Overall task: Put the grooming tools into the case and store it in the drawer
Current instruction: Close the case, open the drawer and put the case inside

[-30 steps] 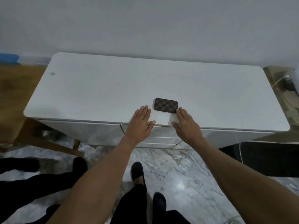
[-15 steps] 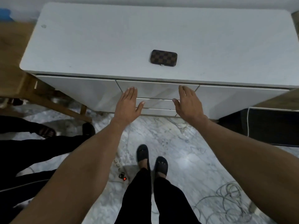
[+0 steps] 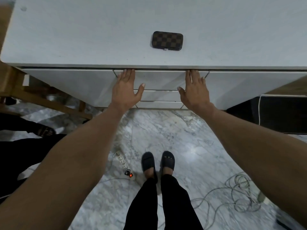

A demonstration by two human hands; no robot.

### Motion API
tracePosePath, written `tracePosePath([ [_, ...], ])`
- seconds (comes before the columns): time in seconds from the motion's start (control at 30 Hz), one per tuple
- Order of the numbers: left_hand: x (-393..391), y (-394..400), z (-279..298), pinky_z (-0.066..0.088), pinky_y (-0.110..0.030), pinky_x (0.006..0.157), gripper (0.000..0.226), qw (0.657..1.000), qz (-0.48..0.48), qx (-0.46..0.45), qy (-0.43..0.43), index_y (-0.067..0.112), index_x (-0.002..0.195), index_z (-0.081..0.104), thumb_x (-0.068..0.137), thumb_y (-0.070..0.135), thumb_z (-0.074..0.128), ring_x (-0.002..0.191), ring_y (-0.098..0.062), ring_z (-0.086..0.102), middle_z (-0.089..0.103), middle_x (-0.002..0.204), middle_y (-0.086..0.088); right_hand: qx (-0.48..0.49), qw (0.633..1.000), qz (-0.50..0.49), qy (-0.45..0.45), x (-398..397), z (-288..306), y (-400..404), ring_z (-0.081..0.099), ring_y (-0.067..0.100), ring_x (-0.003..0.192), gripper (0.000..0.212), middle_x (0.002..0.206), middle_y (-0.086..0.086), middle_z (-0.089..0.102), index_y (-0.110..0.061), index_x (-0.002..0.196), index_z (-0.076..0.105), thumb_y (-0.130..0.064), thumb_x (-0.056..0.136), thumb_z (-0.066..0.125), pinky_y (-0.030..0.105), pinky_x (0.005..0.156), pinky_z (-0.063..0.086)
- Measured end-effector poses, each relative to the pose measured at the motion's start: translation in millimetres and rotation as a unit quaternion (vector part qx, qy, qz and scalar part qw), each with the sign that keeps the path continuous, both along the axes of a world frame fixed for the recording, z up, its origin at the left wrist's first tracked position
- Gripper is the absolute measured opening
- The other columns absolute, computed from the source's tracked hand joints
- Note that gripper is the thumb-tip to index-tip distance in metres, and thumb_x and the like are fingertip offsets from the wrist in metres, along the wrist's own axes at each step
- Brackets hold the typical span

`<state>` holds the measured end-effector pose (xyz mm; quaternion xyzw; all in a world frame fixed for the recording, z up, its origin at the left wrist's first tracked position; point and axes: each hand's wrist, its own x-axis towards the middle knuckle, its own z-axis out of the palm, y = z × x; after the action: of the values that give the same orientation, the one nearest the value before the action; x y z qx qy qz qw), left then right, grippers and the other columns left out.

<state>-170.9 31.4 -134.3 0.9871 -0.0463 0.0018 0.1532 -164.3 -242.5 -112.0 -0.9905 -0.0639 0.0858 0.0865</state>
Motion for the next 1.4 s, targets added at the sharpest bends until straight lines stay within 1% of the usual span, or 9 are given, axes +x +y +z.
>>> tracePosePath([
  [0.17,-14.8,-2.4,5.7,0.024,-0.048,0.129,0.087,1.000,0.009,-0.014,0.010,-0.005,0.156,0.038,0.100,0.063,0.038,0.153,-0.039,0.035,0.041,0.160,-0.027,-0.005,1.000,-0.006,0.009,-13.4,6.9,2.3,0.018,0.035,0.147,0.073,0.159,0.020,0.021,0.001,0.151,0.020,-0.045,0.099,0.042,0.051,0.119,0.021],
  [0.4,-67.1,4.2,10.2,0.020,-0.047,0.131,0.090,0.999,-0.014,-0.019,0.041,-0.001,0.158,0.033,0.100,0.067,0.029,0.156,-0.035,0.030,0.036,0.165,-0.023,-0.013,0.999,-0.011,0.031,-63.7,15.9,4.8,0.024,0.036,0.144,0.071,0.156,0.019,0.024,0.001,0.149,0.021,-0.047,0.100,0.040,0.050,0.116,0.027],
  [0.67,-139.3,3.7,10.0,0.015,-0.045,0.132,0.095,0.998,-0.023,-0.019,0.050,-0.002,0.160,0.030,0.101,0.072,0.024,0.158,-0.033,0.025,0.031,0.167,-0.022,-0.016,0.999,-0.021,0.046,-133.4,22.4,5.3,0.019,0.034,0.147,0.071,0.159,0.017,0.022,-0.001,0.151,0.019,-0.047,0.101,0.038,0.048,0.119,0.023],
  [0.73,-152.9,3.6,9.5,0.014,-0.044,0.132,0.092,0.998,-0.023,-0.019,0.053,-0.003,0.160,0.031,0.101,0.069,0.027,0.159,-0.032,0.024,0.030,0.167,-0.021,-0.015,0.998,-0.024,0.051,-146.2,22.8,5.4,0.019,0.034,0.148,0.070,0.159,0.017,0.022,-0.001,0.151,0.019,-0.047,0.101,0.038,0.048,0.120,0.022],
  [0.9,-169.8,3.9,10.8,0.012,-0.042,0.132,0.090,0.998,-0.021,-0.014,0.054,-0.003,0.159,0.032,0.101,0.066,0.028,0.158,-0.031,0.025,0.032,0.167,-0.021,-0.020,0.999,-0.022,0.035,-164.8,28.4,7.5,0.030,0.034,0.143,0.067,0.152,0.019,0.034,0.001,0.147,0.029,-0.044,0.100,0.043,0.046,0.117,0.029],
  [1.03,-170.0,3.0,19.1,0.006,-0.038,0.133,0.091,0.998,-0.023,-0.006,0.063,-0.001,0.160,0.030,0.100,0.066,0.019,0.160,-0.028,0.021,0.030,0.168,-0.018,-0.019,0.999,-0.024,0.023,-162.8,34.4,6.7,0.044,0.035,0.132,0.059,0.142,0.018,0.047,0.000,0.139,0.041,-0.042,0.099,0.046,0.046,0.109,0.039],
  [1.13,-156.4,3.9,28.0,0.010,-0.043,0.133,0.089,0.999,-0.024,-0.008,0.046,0.001,0.159,0.034,0.100,0.065,0.018,0.159,-0.029,0.023,0.034,0.167,-0.017,-0.006,1.000,-0.027,0.003,-151.2,44.1,7.3,0.053,0.036,0.119,0.050,0.129,0.017,0.056,-0.002,0.130,0.050,-0.040,0.098,0.049,0.046,0.096,0.047],
  [1.23,-128.4,6.1,41.5,0.015,-0.047,0.132,0.086,0.999,-0.013,-0.015,0.027,0.005,0.159,0.037,0.101,0.065,0.021,0.158,-0.033,0.025,0.035,0.167,-0.017,0.011,0.999,-0.040,-0.013,-127.1,60.2,12.3,0.054,0.036,0.116,0.044,0.126,0.016,0.058,-0.005,0.127,0.052,-0.039,0.098,0.049,0.047,0.088,0.049],
  [1.4,-60.0,13.1,66.8,0.016,-0.050,0.130,0.083,1.000,0.006,-0.011,-0.010,0.002,0.158,0.037,0.101,0.063,0.028,0.158,-0.038,0.023,0.033,0.166,-0.022,0.068,0.995,-0.055,-0.054,-59.7,89.2,27.9,0.051,0.036,0.119,0.042,0.130,0.016,0.056,-0.008,0.131,0.052,-0.033,0.097,0.051,0.046,0.090,0.049],
])
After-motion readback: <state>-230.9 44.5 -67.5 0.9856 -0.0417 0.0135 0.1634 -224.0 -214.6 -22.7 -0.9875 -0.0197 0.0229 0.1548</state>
